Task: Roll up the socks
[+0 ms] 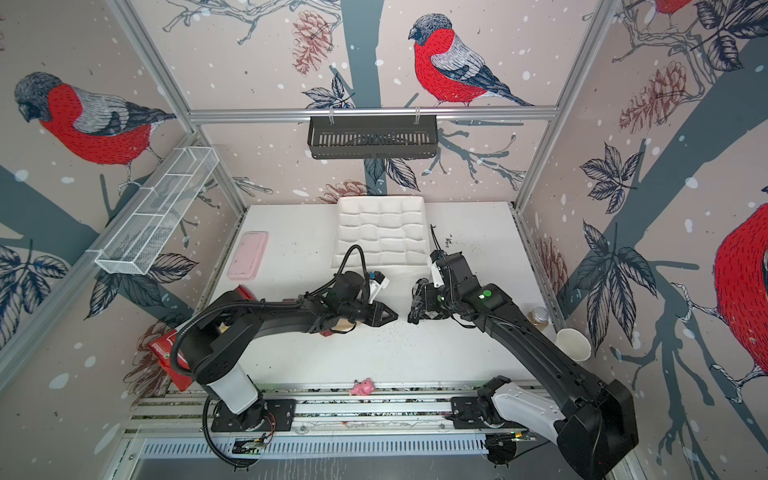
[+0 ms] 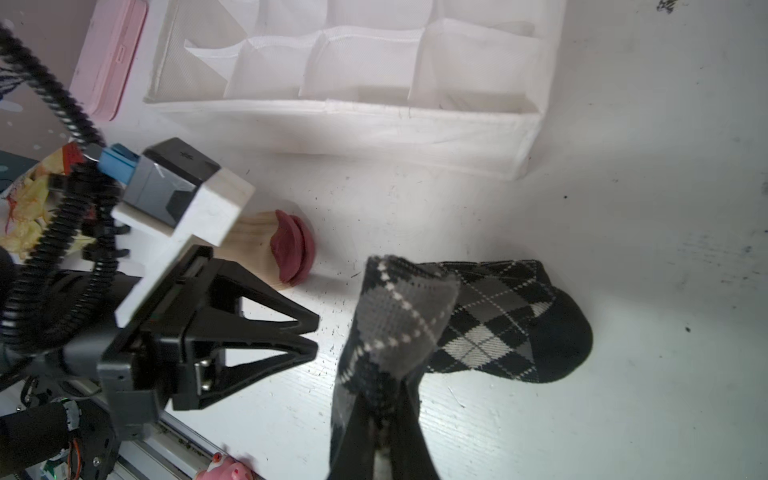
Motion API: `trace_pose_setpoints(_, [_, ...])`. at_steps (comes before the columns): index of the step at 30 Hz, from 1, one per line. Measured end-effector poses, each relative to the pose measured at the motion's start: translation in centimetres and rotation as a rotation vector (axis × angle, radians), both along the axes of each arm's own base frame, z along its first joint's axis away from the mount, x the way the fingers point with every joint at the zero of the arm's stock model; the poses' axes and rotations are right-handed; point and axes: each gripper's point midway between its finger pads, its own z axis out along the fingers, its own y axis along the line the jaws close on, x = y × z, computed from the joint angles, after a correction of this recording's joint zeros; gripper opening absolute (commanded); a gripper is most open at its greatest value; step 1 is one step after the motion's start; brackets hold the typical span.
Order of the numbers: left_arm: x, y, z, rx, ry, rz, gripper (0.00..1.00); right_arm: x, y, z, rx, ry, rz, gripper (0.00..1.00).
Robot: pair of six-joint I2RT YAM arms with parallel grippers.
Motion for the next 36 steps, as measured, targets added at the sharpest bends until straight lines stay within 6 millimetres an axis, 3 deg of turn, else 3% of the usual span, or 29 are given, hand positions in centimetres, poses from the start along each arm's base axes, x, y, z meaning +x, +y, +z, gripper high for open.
trace_pose_setpoints(4, [0.1,3.0,0.5,0.043,-0.018,0.062,0.29,-1.1,1.5,-3.0,-0.062,0.073,0.058,0.02])
trace_pose_setpoints(10, [0.5,4.2,0.7,0.069,-0.045,0.088,0.29,-1.6,4.6,-6.9,-0.154,0.143,0.142,0.01])
trace_pose_setpoints(17, [0.1,4.7,0.0,0.091,-0.035,0.082,0.29,-1.9,7.2,-8.6,-0.078,0.177,0.184,0.01])
trace_pose_setpoints(23, [0.1,5.1,-0.3,0.126,-0.047,0.081,0.29,-3.1,6.8,-10.4,0.094,0.27,0.153,0.02])
trace_pose_setpoints(28, [0.5,4.3,0.2,0.131,-0.06,0.07,0.29,-3.6,6.6,-11.4,0.183,0.32,0.136,0.02])
trace_pose_setpoints(36, [0.3,-0.2,0.4,0.135,-0.085,-0.02,0.28,-3.1,5.5,-12.3,0.241,0.351,0.088,0.02])
